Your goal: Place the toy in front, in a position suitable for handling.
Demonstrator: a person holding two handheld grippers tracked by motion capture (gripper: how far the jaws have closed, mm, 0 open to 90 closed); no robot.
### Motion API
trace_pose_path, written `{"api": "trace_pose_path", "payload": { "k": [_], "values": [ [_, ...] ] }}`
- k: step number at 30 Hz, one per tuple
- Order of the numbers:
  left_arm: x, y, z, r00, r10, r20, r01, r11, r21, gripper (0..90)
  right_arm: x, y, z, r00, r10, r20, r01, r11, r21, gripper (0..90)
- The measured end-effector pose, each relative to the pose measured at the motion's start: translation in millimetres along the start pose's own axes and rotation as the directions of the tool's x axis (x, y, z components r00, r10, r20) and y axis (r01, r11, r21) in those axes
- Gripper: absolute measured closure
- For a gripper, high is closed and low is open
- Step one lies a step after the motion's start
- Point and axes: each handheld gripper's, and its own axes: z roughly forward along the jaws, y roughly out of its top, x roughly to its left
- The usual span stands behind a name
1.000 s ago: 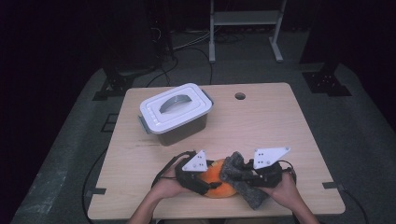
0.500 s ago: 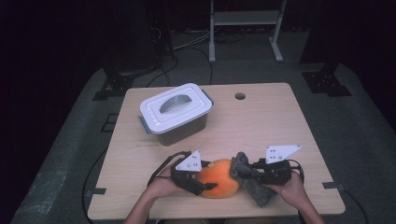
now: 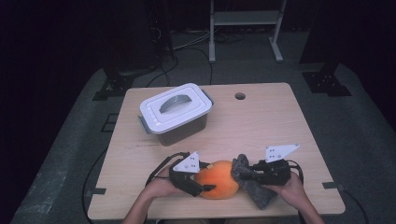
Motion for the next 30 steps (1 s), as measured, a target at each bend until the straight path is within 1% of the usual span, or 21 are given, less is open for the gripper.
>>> {"api": "trace_pose_path", "payload": {
  "k": [3,4,5,6,7,9,10,11,12,13,14,15,16,18,23,24,25,26,27,28,30],
  "values": [
    [0.7,3.8,-0.2,0.9997,-0.023,0.002,0.023,0.9995,0.02,19.2,1.8,1.6,1.9,0.9999,-0.014,0.006,0.014,1.0,0.004,73.8],
    [3.1,7.5,0.5,0.9968,-0.079,0.009,0.079,0.9964,0.033,15.3,3.7,3.1,3.5,0.9997,-0.025,0.004,0.025,1.0,0.01,73.8],
    [3.1,7.5,0.5,0.9968,-0.079,0.009,0.079,0.9964,0.033,11.5,3.7,3.1,3.5,0.9997,-0.025,0.004,0.025,1.0,0.01,73.8],
    [4.8,8.2,2.6,0.9941,-0.108,0.008,0.108,0.9926,0.055,10.7,4.0,3.6,4.3,0.9995,-0.028,-0.011,0.028,0.999,0.019,73.8],
    [4.8,8.2,2.6,0.9941,-0.108,0.008,0.108,0.9926,0.055,11.3,4.0,3.6,4.3,0.9995,-0.028,-0.011,0.028,0.999,0.019,73.8],
    [3.5,7.4,4.4,0.9941,-0.108,0.011,0.107,0.9928,0.054,21.3,4.4,3.6,4.3,0.9994,-0.03,-0.014,0.031,0.999,0.024,73.8],
    [0.5,9.3,2.3,0.9983,-0.053,-0.024,0.054,0.9973,0.05,27.5,4.9,4.8,3.3,0.9994,-0.031,-0.013,0.031,0.999,0.029,73.8],
    [0.5,9.3,2.3,0.9983,-0.053,-0.024,0.054,0.9973,0.05,32.6,4.9,4.8,3.3,0.9994,-0.031,-0.013,0.031,0.999,0.029,73.8],
    [-1.5,12.4,-0.3,0.9979,-0.002,-0.065,0.004,0.9995,0.03,36.3,4.8,7.3,1.0,0.9992,-0.039,0.0,0.039,0.999,0.023,73.9],
    [-1.5,12.4,-0.3,0.9979,-0.002,-0.065,0.004,0.9995,0.03,38.0,4.8,7.3,1.0,0.9992,-0.039,0.0,0.039,0.999,0.023,73.9],
    [-4.2,14.0,-1.3,0.993,0.051,-0.107,-0.05,0.9987,0.01,38.9,4.5,11.3,-3.5,0.9989,-0.043,0.018,0.043,0.999,0.003,74.0],
    [-4.2,14.0,-1.3,0.993,0.051,-0.107,-0.05,0.9987,0.01,39.0,4.5,11.3,-3.5,0.9989,-0.043,0.018,0.043,0.999,0.003,74.0],
    [-5.4,13.7,2.0,0.9925,0.083,-0.09,-0.082,0.9966,0.009,38.3,4.4,15.4,-7.6,0.9988,-0.042,0.024,0.043,0.998,-0.046,74.0],
    [-8.1,10.9,7.5,0.9912,0.117,-0.062,-0.117,0.9932,0.004,35.7,5.2,19.4,-8.0,0.9988,-0.045,0.021,0.046,0.996,-0.071,74.0],
    [-5.3,7.5,5.3,0.993,0.112,-0.037,-0.111,0.9936,0.02,33.6,5.9,18.0,1.2,0.9988,-0.048,0.01,0.049,0.998,-0.046,73.9],
    [-1.6,2.4,2.3,0.9957,0.088,-0.029,-0.088,0.996,0.015,33.4,4.3,15.9,2.8,0.9993,-0.038,-0.004,0.038,0.999,-0.036,73.9],
    [-1.6,2.4,2.3,0.9957,0.088,-0.029,-0.088,0.996,0.015,33.4,3.5,14.6,3.1,0.9994,-0.036,-0.004,0.035,0.999,-0.029,73.9],
    [2.9,-2.4,-2.2,0.9977,0.064,-0.019,-0.064,0.9979,0.012,33.3,2.3,12.7,3.5,0.9995,-0.031,-0.007,0.03,0.999,-0.022,73.9],
    [2.9,-2.4,-2.2,0.9977,0.064,-0.019,-0.064,0.9979,0.012,33.2,2.3,12.7,3.5,0.9995,-0.031,-0.007,0.03,0.999,-0.022,73.9],
    [4.8,-4.8,-4.0,0.9986,0.051,-0.014,-0.051,0.9987,0.006,33.2,-0.7,7.7,4.5,0.9998,-0.009,-0.015,0.009,1.0,-0.003,73.9],
    [7.5,-9.8,-7.6,0.9994,0.035,0.0,-0.035,0.9994,-0.007,33.0,-3.7,4.4,3.6,0.9998,0.009,-0.019,-0.009,1.0,0.002,73.9]
  ]
}}
